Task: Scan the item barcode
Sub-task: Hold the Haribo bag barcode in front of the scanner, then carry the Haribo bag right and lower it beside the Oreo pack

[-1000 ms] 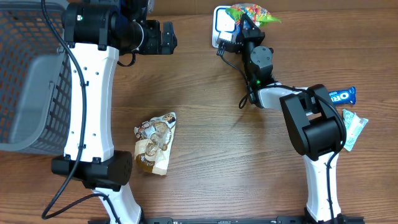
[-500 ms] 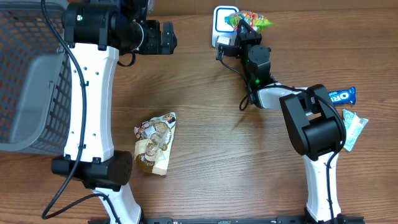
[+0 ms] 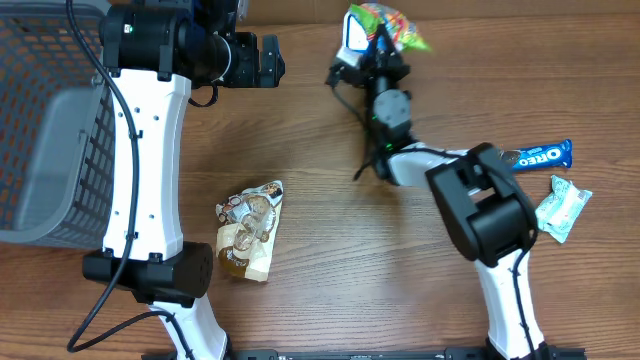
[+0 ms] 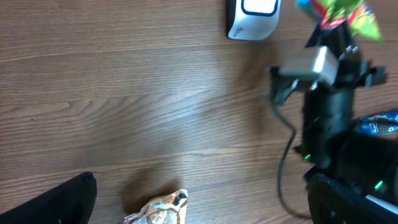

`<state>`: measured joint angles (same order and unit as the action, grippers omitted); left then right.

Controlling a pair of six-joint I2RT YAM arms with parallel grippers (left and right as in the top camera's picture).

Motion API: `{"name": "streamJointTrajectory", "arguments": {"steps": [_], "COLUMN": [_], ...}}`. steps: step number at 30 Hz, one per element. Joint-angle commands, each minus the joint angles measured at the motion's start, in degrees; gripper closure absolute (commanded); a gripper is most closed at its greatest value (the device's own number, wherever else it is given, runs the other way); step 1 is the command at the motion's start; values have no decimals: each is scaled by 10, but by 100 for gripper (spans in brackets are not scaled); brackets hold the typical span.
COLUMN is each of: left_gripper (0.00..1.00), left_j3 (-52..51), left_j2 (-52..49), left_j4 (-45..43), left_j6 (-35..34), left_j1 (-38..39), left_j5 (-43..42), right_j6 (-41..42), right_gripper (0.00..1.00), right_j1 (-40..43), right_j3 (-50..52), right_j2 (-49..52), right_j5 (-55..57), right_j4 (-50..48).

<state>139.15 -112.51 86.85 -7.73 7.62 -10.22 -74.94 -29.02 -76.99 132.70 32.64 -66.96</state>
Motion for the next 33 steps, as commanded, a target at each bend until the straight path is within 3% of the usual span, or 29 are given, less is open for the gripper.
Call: {"name": "streamJointTrajectory", "arguments": {"steps": [1,6,12,19,27,33], "left_gripper": [0,0,0,0,0,0], "left_j3": [5,5,5,5,5,5], "left_j2": [5,5,5,5,5,5], "left_j4": [-1,-1,-1,-1,-1,-1], "left_j6": [4,4,4,4,4,4], "left_j1": [-1,-1,-1,-1,-1,-1], "left_j5": [3,3,3,3,3,3], "right_j6": [57,160,410,699,1036,1076], "right_gripper": [96,96,96,96,96,96], "right_j1": [-24,-48,-54,-28,112,253], "right_j3": [-16,-16,-16,-16,-16,6], "right_j2": [-44,-112,-235,-395,-531,-523], "right_j5": [106,152,120,17,-123,-190], "right_j4": [-10,105,441,743,1071,1177]}}
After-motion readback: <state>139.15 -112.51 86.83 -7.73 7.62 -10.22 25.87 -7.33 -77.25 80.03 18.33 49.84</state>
